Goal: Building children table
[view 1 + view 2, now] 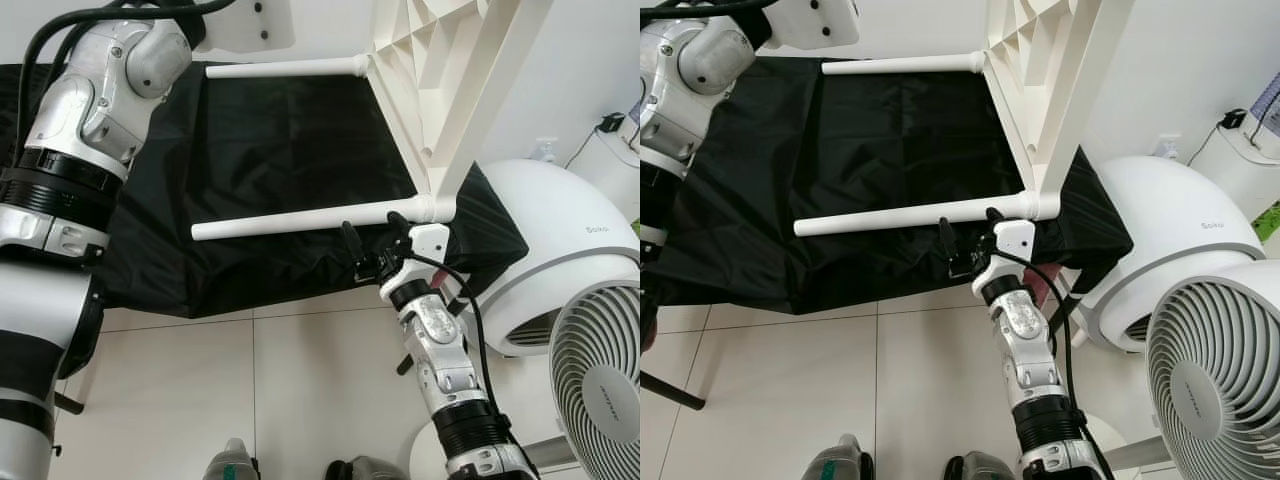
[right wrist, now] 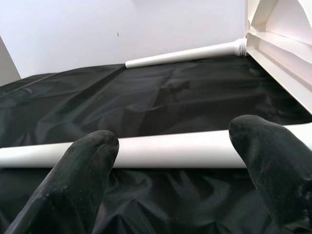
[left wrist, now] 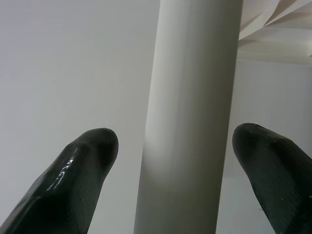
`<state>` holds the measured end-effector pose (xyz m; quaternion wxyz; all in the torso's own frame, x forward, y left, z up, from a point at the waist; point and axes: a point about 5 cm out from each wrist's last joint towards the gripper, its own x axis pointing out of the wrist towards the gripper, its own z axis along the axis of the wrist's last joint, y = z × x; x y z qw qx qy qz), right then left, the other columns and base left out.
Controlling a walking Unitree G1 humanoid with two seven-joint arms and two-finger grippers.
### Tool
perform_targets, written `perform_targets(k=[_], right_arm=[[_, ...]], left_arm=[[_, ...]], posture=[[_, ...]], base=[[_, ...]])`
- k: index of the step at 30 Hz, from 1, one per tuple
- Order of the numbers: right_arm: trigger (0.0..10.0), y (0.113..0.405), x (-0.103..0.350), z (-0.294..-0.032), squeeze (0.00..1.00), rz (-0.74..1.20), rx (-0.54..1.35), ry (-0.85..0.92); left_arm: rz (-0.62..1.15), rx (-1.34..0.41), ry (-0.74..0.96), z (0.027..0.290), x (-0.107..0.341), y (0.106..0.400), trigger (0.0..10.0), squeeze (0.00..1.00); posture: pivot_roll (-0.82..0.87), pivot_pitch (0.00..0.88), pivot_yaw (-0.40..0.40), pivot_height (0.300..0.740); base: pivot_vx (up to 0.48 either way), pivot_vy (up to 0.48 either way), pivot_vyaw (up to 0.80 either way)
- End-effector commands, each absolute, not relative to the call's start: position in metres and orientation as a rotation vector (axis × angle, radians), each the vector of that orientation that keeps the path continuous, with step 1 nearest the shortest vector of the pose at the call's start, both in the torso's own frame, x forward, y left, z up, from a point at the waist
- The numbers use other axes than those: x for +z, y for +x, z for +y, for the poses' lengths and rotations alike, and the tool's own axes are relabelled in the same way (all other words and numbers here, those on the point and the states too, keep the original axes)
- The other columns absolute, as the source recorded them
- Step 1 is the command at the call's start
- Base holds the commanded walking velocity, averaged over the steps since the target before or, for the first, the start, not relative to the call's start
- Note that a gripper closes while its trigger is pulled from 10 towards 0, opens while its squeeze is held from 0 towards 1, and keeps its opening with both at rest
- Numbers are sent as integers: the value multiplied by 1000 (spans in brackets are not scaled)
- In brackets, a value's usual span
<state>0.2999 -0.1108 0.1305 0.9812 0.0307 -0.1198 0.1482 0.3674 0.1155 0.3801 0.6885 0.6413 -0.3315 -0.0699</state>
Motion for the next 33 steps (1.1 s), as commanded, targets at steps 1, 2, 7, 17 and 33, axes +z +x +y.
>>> perform_targets(k=[1,2,7,17,33], right_arm=[[10000,299,126,-111,0,-227,292,63],[10000,298,126,-110,0,-225,291,65],[10000,298,124,-110,0,-219,286,67],[10000,298,119,-110,0,-182,276,101],[10000,287,106,-97,0,-104,326,172]], left_arm=[[-798,-111,1416,110,387,366,10000,0],[-788,-115,1415,110,387,367,10000,0],[-767,-117,1420,111,388,368,2000,0],[-701,-144,1465,118,377,370,0,0],[-516,-133,1423,147,353,377,10000,0]], posture=[[103,45,6,740],[103,45,6,740],[108,50,9,740],[110,52,6,740],[100,37,-10,740]], base=[[0,0,0],[0,0,0],[0,0,0],[0,0,0],[0,0,0]])
